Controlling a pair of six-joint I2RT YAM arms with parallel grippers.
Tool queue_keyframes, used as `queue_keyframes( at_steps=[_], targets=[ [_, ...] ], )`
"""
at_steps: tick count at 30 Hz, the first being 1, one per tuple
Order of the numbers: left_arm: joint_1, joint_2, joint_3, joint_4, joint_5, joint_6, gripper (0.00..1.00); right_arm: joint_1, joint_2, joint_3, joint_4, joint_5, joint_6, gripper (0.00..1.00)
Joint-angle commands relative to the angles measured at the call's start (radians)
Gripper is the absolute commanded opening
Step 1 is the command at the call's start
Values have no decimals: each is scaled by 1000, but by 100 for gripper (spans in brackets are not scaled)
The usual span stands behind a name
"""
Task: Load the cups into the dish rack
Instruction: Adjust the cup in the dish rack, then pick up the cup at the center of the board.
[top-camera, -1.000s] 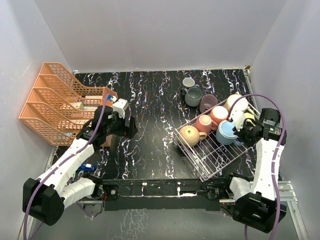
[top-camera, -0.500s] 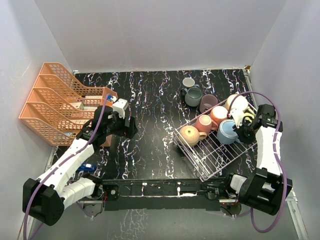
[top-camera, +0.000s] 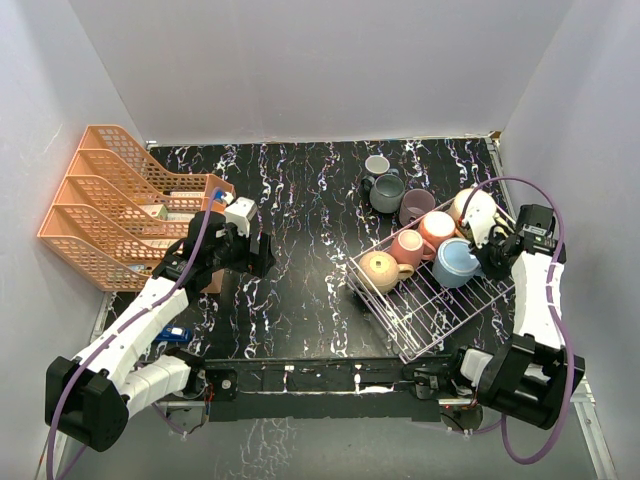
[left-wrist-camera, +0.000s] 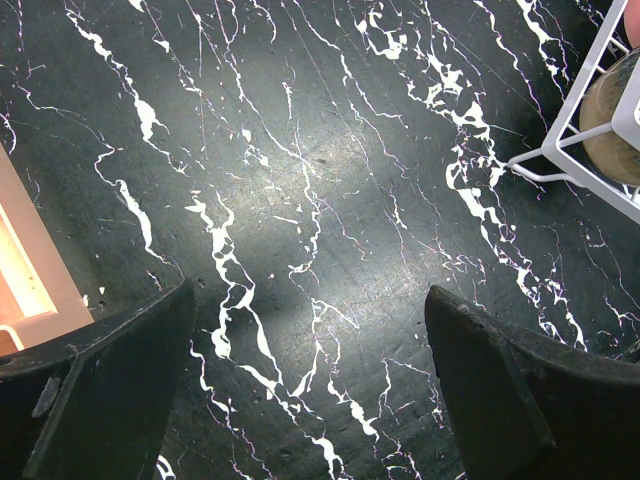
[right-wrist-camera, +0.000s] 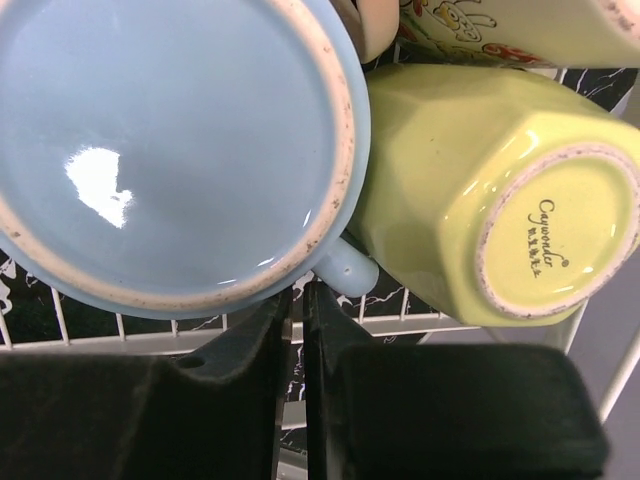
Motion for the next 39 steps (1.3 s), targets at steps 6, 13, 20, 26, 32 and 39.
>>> queue_keyframes(
  at_steps=[6, 13, 20, 26, 32, 39],
  targets=[
    [7, -26, -8, -2, 14, 12, 95, 4, -60, 85, 9, -13, 0, 19],
    [6, -31, -14, 11, 23, 13, 95, 3, -49, 233, -183, -141, -19, 28],
    [6, -40, -19, 12, -10, 13, 95, 3, -40, 369, -290, -341, 3, 38],
    [7, -67, -27, 23, -33, 7, 95, 6, -6, 466, -277, -570, 78, 46],
    [6, -116, -41, 55, -41, -16, 96, 38, 73, 537, -174, -723, 240, 51],
    [6, -155, -48, 66, -77, -23, 97, 258, 176, 553, 93, -613, 531, 65]
  ],
)
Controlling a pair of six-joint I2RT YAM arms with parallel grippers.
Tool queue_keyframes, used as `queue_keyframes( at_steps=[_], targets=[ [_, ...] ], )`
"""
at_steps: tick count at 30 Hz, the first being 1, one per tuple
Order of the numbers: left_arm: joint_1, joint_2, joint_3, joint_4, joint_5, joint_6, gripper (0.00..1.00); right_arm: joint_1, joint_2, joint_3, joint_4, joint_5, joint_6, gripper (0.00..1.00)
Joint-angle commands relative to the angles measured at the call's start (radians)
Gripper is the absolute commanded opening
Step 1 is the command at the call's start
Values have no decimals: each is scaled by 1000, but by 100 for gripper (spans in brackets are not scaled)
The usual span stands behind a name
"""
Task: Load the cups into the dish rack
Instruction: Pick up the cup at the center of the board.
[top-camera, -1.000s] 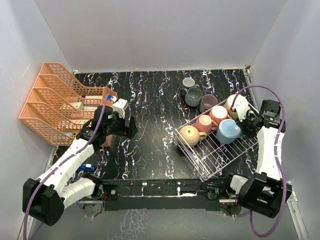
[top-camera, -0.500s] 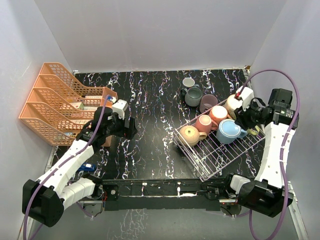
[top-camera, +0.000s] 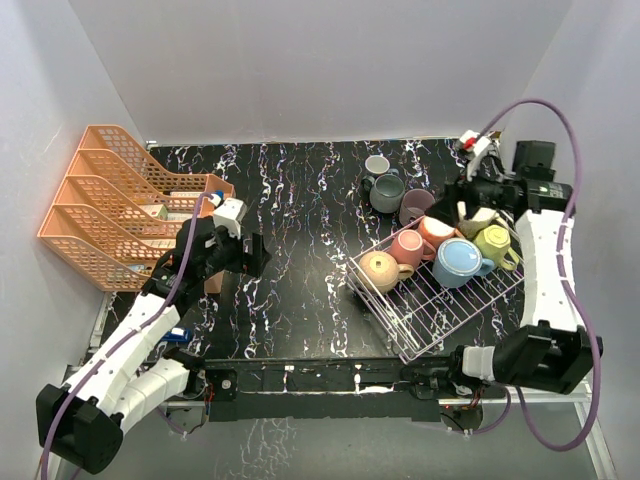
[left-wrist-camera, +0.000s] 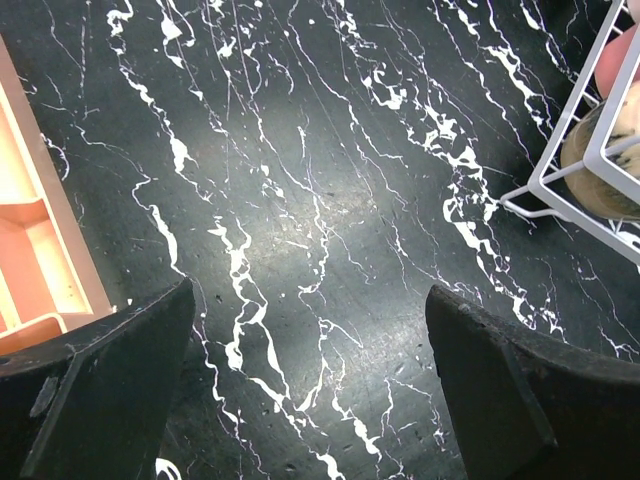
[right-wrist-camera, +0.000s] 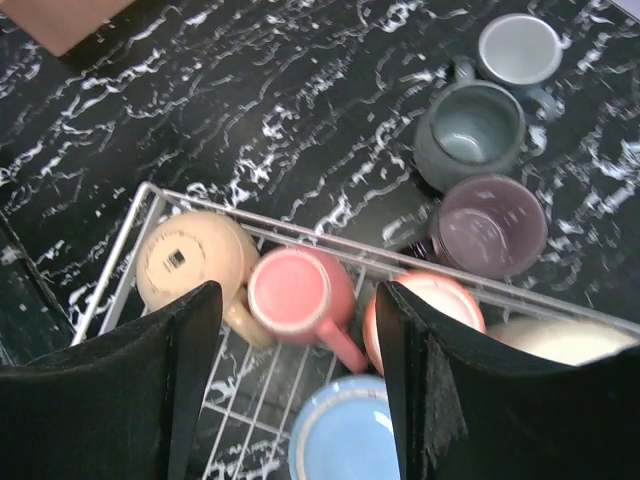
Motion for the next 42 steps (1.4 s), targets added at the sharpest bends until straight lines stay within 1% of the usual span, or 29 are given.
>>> queue_keyframes(
  at_steps=[1, 5, 7, 9, 14, 21, 23, 26, 29, 34, 39, 40, 42],
  targets=[
    [6, -29, -4, 18, -46, -8, 97, 132, 54, 53, 227, 60, 202, 67],
    [7, -10, 7, -4, -84, -7, 97, 253, 148, 106, 316, 240, 234, 78],
    [7, 2, 16, -18, -101, -8, 97, 312, 219, 163, 321, 332, 234, 80],
    [8, 9, 17, -25, -139, -15, 97, 345, 301, 228, 321, 427, 258, 80],
    [13, -1, 12, -26, -160, 4, 97, 364, 487, 345, 324, 583, 322, 82],
    [13, 1, 10, -25, -157, 24, 97, 368, 716, 479, 300, 687, 353, 82],
    [13, 2, 8, -23, -149, 23, 97, 371, 769, 515, 293, 707, 353, 79],
    [13, 3, 6, -20, -137, 25, 96, 372, 839, 572, 267, 725, 363, 69],
    [14, 6, 7, -19, -130, 25, 96, 375, 876, 591, 261, 742, 367, 59],
    [14, 3, 6, -16, -115, 25, 95, 378, 906, 593, 260, 777, 356, 57],
    [14, -2, 5, -15, -108, 25, 95, 387, 939, 618, 241, 753, 354, 41],
    [14, -3, 4, -15, -108, 25, 94, 390, 946, 620, 239, 753, 353, 38],
    [14, -3, 5, -15, -110, 26, 94, 400, 954, 620, 237, 758, 352, 38]
  ],
)
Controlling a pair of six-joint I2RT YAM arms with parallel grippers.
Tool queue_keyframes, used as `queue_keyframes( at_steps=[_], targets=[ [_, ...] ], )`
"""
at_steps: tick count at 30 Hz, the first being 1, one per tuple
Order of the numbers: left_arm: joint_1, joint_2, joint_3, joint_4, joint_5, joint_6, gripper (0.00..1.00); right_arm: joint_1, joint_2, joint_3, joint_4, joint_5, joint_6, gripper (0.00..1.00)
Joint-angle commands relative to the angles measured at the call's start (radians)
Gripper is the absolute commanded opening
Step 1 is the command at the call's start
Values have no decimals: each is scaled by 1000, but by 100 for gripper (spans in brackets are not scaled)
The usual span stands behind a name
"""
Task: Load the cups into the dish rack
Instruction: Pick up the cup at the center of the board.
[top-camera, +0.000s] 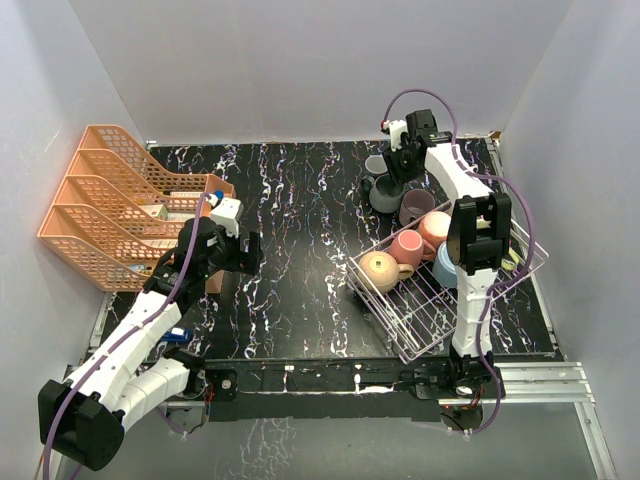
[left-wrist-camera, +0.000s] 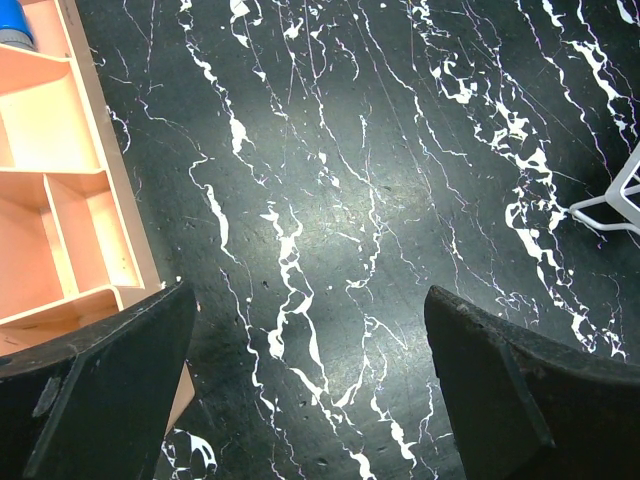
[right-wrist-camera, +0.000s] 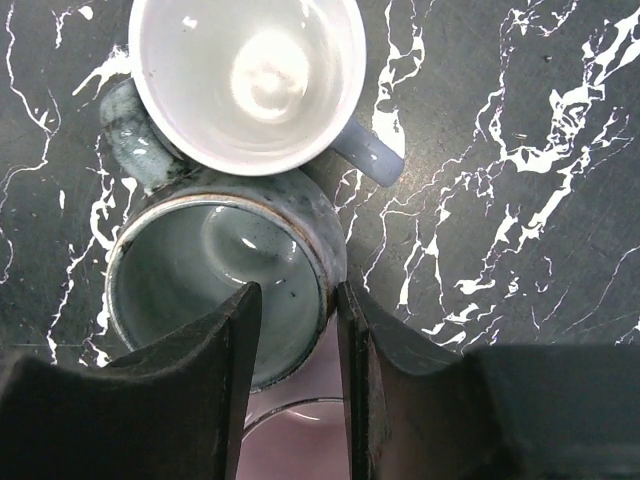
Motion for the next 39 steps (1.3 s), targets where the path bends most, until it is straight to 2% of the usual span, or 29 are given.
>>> queue_keyframes(
  at_steps=[1, 6, 11, 15, 25, 27, 31, 35, 39],
  targets=[
    [7, -19, 5, 6, 11, 12, 94, 27, 28, 46, 9, 11, -1, 38],
    [7, -20, 5, 7, 11, 12, 94, 37, 45, 42, 2, 23, 0, 38],
    [7, -17, 4, 7, 16, 14, 91, 49, 40, 20, 1, 2, -5, 31],
    [7, -14, 5, 7, 37, 18, 85, 63, 43, 12, 0, -11, -7, 32],
    [7, -21, 4, 9, 32, 20, 85, 96, 55, 6, -7, -47, -6, 32],
    [7, -20, 5, 8, 33, 21, 85, 104, 55, 3, -8, -54, -7, 30],
    [7, -21, 4, 12, 35, 21, 85, 117, 45, -8, -9, -75, -9, 17],
    [6, -22, 1, 14, 41, 20, 85, 127, 1, -23, -10, -129, -15, 8],
    [7, -22, 1, 17, 50, 18, 85, 128, -91, -75, 33, -196, -15, 8]
  ],
)
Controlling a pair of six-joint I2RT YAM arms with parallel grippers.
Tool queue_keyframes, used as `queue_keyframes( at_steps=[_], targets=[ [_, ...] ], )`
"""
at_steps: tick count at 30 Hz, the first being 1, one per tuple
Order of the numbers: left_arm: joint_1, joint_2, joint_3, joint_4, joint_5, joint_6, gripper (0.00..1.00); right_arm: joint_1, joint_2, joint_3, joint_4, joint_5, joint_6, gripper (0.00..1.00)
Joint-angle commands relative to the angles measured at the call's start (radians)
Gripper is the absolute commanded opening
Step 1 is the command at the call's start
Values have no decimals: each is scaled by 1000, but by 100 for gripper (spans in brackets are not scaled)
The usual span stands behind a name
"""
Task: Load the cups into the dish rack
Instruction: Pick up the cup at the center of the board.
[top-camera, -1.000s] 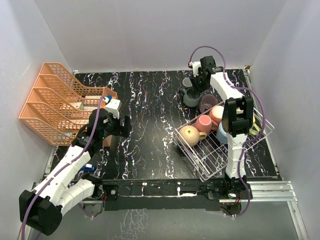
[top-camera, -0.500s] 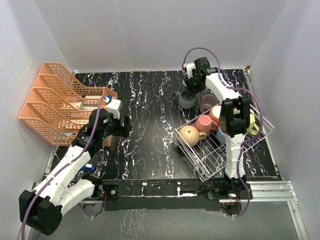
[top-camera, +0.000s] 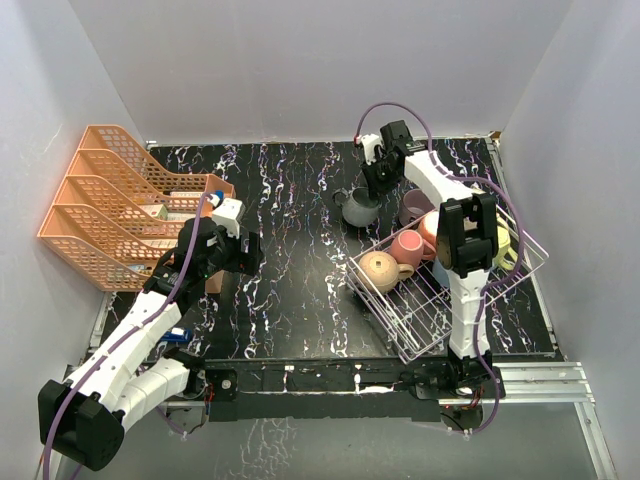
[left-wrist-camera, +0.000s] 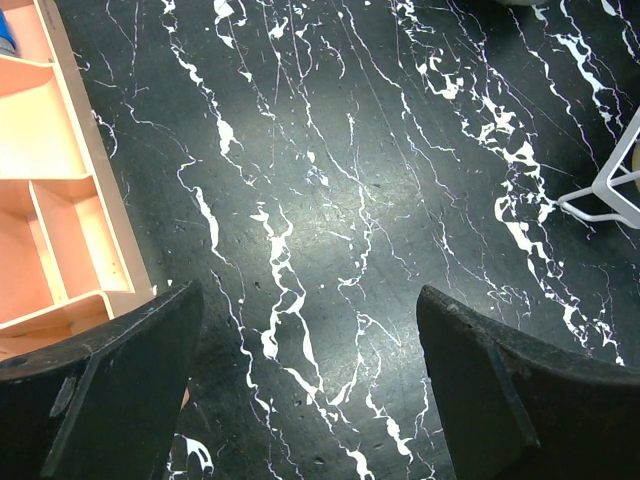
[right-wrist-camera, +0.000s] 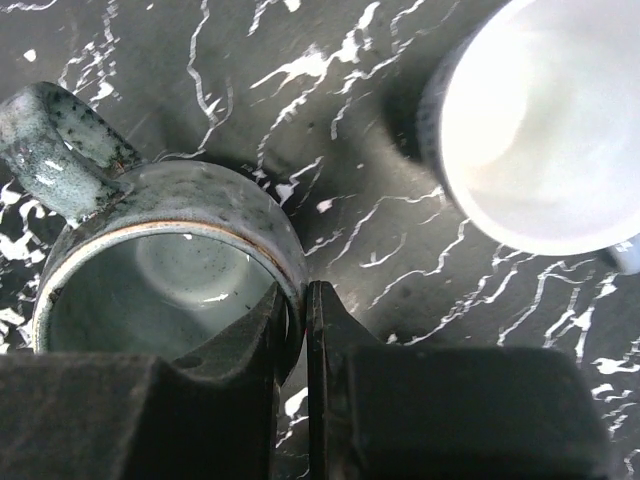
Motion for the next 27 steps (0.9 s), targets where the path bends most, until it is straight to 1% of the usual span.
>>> queue_keyframes(
  at_steps=[1, 6, 11, 15, 18, 21, 23, 24, 25, 27],
  targets=[
    [7, -22, 2, 18, 22, 7, 85, 16, -131, -52, 40, -136, 16, 8],
    [7, -30, -2, 25, 31, 7, 85, 15, -222, -125, 104, -246, 32, 8],
    [7, -46, -8, 39, 50, -6, 85, 16, -313, -213, 209, -347, 44, 8],
    [7, -73, -19, 89, 113, -85, 85, 15, -375, -257, 288, -414, 59, 8],
    [7, -96, -25, 140, 215, -224, 85, 16, -423, -277, 345, -458, 68, 8],
    [7, -136, -47, 229, 333, -415, 84, 16, -497, -315, 426, -499, 80, 8],
    [7, -170, -80, 336, 406, -592, 83, 16, -547, -337, 467, -532, 84, 8],
    [7, -185, -97, 421, 436, -666, 83, 15, -571, -346, 481, -541, 84, 8],
    [7, -196, -115, 461, 465, -751, 83, 15, -594, -355, 493, -548, 79, 8],
    [7, -213, -149, 617, 507, -912, 83, 16, -659, -365, 498, -553, 45, 8]
  ],
)
